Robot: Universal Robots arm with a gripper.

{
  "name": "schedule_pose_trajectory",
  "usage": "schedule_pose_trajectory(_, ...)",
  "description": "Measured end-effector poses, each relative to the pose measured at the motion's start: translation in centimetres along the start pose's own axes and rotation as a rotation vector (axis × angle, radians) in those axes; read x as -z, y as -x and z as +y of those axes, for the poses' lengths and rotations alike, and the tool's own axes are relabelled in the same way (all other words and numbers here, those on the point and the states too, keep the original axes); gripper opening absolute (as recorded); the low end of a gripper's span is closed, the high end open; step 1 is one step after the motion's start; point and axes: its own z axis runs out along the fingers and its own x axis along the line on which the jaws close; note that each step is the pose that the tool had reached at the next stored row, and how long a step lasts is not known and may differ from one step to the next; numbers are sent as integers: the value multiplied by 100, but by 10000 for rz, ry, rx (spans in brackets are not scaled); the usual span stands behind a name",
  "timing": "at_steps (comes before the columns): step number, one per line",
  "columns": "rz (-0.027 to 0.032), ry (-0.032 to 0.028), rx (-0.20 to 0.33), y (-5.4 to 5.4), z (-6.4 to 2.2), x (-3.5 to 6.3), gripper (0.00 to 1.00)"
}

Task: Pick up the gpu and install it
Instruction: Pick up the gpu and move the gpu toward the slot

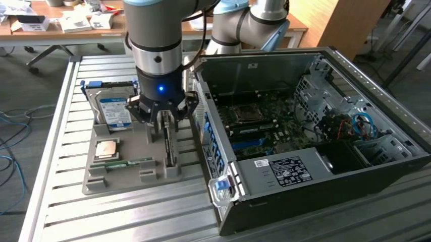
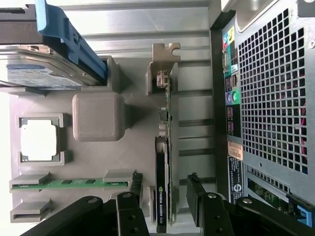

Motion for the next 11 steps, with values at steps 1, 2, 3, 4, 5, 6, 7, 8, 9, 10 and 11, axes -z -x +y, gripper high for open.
schedule_pose_trajectory(1, -1, 0, 0, 0, -1, -15, 49)
schedule_pose_trajectory(2, -1, 1, 1, -1, -2, -31, 49)
schedule_pose_trajectory(3, -1, 1, 0, -1, -2, -46, 49)
schedule_pose_trajectory(4, -1, 1, 0, -1, -3, -63, 49)
schedule_pose_trajectory(5, -1, 1, 0, -2, -4, -79, 49)
schedule_pose_trajectory(6, -2, 2, 1, -2, -4, -96, 49)
schedule_pose_trajectory(7, 0, 0, 0, -2, -5, -111, 49)
schedule_pose_trajectory(8, -1, 1, 1, -3, -6, -126, 49)
schedule_pose_trajectory(9, -2, 1, 1, -3, -6, -141, 49)
schedule_pose_trajectory(10, -1, 1, 1, -3, -7, -155, 49)
schedule_pose_trajectory(11, -1, 1, 1, -3, -8, -169, 49)
